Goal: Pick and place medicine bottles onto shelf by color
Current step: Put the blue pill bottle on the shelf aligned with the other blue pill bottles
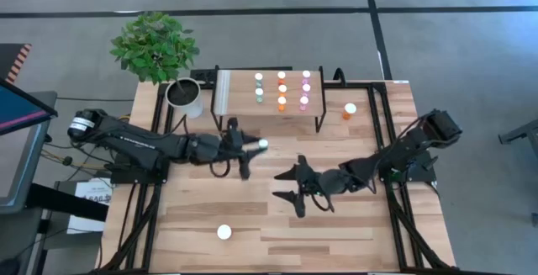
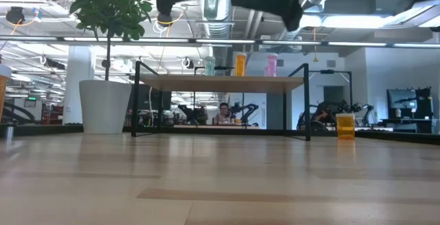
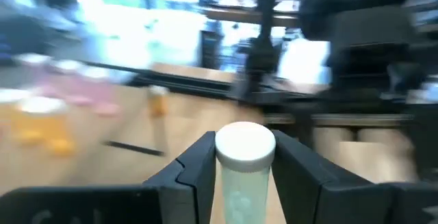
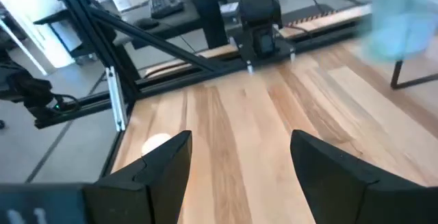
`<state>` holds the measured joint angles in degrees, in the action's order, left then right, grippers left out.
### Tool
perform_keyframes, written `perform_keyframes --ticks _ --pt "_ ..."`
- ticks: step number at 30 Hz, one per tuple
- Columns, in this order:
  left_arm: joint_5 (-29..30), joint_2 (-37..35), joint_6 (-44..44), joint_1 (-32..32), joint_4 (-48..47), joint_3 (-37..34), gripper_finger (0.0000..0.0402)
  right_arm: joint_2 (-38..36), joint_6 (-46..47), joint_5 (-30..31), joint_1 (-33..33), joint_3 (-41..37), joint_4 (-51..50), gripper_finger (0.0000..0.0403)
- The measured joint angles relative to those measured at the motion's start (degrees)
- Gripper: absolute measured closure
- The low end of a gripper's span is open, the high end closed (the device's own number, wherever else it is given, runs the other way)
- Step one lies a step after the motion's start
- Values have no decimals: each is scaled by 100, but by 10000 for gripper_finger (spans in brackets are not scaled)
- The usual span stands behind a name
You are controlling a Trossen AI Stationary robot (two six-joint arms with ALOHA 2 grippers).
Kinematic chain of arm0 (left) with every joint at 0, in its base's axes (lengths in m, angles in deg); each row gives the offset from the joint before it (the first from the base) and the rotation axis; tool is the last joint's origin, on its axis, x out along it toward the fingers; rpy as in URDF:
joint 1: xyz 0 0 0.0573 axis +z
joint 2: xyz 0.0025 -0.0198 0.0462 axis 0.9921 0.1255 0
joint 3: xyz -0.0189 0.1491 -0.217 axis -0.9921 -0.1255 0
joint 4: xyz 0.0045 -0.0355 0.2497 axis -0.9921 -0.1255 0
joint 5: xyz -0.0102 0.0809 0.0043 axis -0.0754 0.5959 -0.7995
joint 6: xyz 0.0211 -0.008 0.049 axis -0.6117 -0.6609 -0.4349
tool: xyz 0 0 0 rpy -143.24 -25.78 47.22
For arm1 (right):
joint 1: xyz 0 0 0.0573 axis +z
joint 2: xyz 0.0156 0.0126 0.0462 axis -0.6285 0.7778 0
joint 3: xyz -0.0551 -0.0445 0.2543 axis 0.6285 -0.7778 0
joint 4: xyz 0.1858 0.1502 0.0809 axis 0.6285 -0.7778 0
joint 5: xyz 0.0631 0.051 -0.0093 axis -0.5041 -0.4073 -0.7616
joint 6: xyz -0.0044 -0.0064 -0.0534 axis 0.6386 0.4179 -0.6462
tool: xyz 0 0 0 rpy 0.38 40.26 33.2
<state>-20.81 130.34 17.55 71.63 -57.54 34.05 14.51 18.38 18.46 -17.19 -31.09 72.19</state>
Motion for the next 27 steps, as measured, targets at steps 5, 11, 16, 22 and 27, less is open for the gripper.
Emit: perform_keyframes --ticks 5,11,16,22,27 --pt "285 1 -562 666 63 6 293 -90 -180 803 350 7 -116 131" --pt "221 310 -714 1393 423 16 293 -85 -194 1166 406 10 -288 131" --pt "34 820 -828 1670 1296 -172 293 -82 -190 1175 465 9 -298 131" --pt "172 1020 -860 1864 2204 -613 293 -168 -199 1179 697 9 -208 131" --pt "325 1021 -867 2072 2472 -833 293 -200 -252 1312 828 9 -173 131"
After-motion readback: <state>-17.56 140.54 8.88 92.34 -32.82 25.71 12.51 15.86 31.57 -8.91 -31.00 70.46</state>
